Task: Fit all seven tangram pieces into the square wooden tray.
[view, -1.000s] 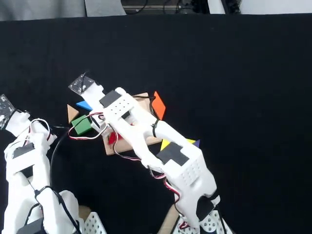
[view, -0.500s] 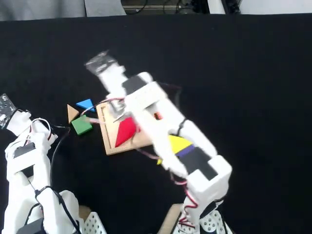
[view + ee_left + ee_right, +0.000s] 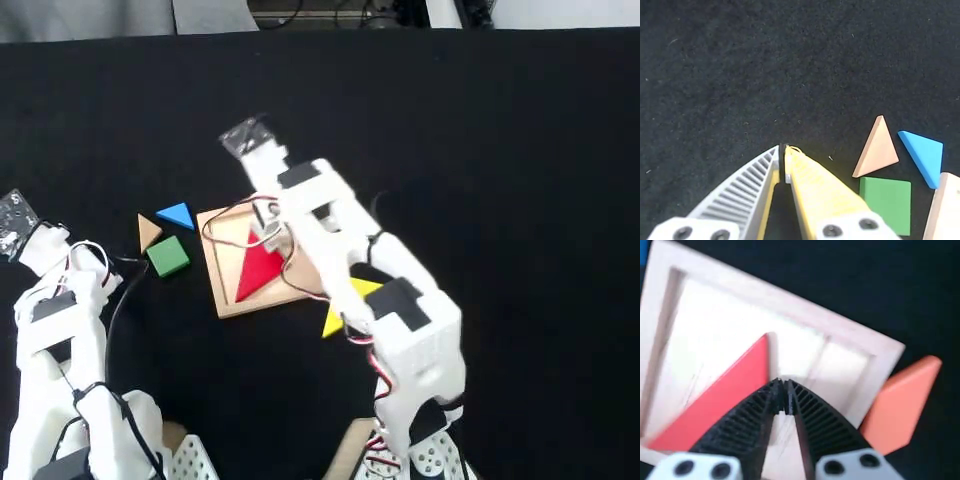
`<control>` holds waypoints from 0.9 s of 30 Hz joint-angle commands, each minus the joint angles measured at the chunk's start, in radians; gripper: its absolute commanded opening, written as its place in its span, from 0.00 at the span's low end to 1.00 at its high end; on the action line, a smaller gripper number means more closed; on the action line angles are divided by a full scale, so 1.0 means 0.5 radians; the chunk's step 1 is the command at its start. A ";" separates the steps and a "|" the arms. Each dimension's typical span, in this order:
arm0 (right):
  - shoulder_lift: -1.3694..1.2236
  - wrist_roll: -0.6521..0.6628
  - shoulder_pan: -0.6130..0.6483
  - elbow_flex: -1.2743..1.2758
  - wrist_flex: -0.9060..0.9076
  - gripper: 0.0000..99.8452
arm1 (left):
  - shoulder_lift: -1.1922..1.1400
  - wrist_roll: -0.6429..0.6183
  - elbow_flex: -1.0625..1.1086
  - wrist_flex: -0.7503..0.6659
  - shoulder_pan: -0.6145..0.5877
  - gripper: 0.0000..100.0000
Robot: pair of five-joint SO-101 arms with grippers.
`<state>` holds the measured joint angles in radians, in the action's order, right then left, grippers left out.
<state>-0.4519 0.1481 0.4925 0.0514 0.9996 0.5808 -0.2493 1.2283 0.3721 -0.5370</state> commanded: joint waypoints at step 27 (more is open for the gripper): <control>0.290 0.028 0.092 -0.287 0.448 0.01 | 0.021 0.006 -0.121 -0.031 0.032 0.03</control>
<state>-0.4319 0.1496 0.6091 -0.0560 1.1040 0.5808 -0.2493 1.2283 0.3721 -0.5370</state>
